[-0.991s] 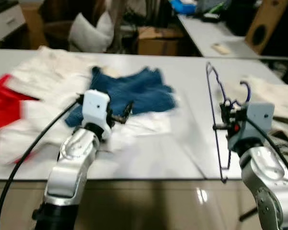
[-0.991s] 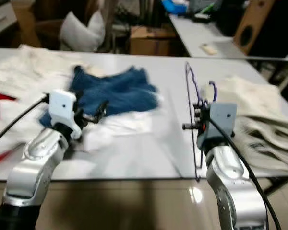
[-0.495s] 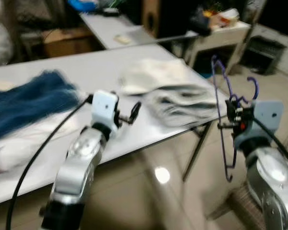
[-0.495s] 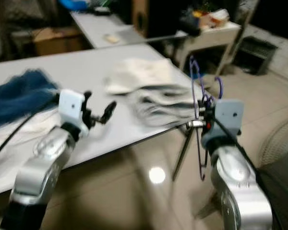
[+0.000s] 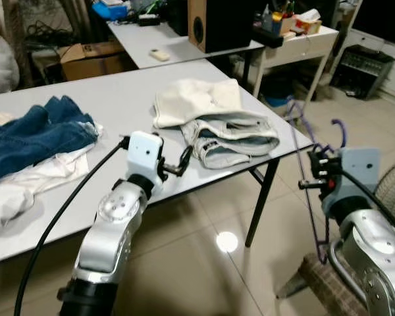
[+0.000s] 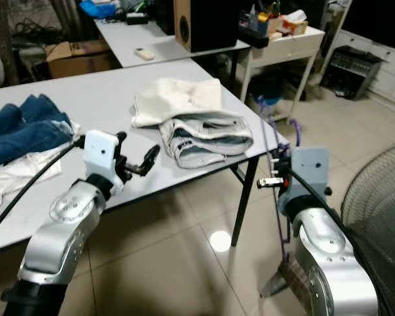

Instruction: Hang hanger

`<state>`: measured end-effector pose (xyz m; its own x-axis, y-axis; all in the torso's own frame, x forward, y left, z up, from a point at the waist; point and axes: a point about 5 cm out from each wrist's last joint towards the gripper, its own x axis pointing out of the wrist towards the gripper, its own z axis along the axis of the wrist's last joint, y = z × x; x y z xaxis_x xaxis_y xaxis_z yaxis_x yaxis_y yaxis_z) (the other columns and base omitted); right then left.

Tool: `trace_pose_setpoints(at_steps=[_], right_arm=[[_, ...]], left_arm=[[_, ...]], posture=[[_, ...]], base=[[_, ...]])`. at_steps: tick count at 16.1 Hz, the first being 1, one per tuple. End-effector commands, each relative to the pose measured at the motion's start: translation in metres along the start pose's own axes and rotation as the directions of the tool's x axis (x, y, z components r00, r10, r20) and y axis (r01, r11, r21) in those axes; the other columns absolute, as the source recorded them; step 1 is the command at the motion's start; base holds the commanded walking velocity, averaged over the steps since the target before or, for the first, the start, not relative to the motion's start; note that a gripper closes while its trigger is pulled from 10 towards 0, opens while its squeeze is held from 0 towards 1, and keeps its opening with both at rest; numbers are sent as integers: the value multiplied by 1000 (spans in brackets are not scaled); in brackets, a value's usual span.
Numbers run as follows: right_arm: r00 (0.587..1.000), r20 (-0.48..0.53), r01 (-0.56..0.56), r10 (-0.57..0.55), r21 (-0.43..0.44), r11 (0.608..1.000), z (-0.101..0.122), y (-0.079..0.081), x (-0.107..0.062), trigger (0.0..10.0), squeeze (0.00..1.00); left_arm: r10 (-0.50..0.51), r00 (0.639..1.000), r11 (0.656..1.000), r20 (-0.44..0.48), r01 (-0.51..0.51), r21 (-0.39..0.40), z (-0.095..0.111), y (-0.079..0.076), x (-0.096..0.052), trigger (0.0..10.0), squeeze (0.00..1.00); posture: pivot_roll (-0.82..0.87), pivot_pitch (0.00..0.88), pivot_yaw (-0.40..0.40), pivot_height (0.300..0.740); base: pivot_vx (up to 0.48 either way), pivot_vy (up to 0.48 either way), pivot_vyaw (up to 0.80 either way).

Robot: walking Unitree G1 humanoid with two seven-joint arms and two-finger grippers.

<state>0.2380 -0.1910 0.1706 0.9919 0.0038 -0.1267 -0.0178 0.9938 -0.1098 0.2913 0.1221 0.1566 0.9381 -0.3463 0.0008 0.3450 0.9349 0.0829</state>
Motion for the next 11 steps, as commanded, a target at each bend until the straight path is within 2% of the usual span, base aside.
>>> trace_pose_setpoints(at_steps=[1,5,7,10,11], right_arm=[[1000,-25,-1,1,-8,1000,-4,-4,0,10000,0],[1000,-16,-27,27,-3,1000,-4,1,2,10000,0],[1000,4,-27,27,-56,998,-2,-1,0,10000,0],[998,7,-58,59,-148,987,-3,2,-2,10000,0],[997,5,-71,72,-143,987,-3,3,-3,10000,0]], left_arm=[[0,1000,1000,1,0,5,-2,-1,-1,10000,102],[4,1000,1000,-5,-4,-3,-6,0,-5,10000,122],[48,999,998,-6,-48,-33,-9,4,-4,10000,125],[77,997,995,-4,-77,-59,-11,6,-5,10000,137],[79,997,995,-6,-79,-55,-12,6,-5,10000,137]], posture=[[-210,0,-4,740],[-215,0,-7,740],[-223,0,-9,740],[-241,0,-20,740],[-241,0,-20,740]], base=[[0,0,-775],[0,0,-780],[0,0,-781],[186,0,0],[330,0,0]])
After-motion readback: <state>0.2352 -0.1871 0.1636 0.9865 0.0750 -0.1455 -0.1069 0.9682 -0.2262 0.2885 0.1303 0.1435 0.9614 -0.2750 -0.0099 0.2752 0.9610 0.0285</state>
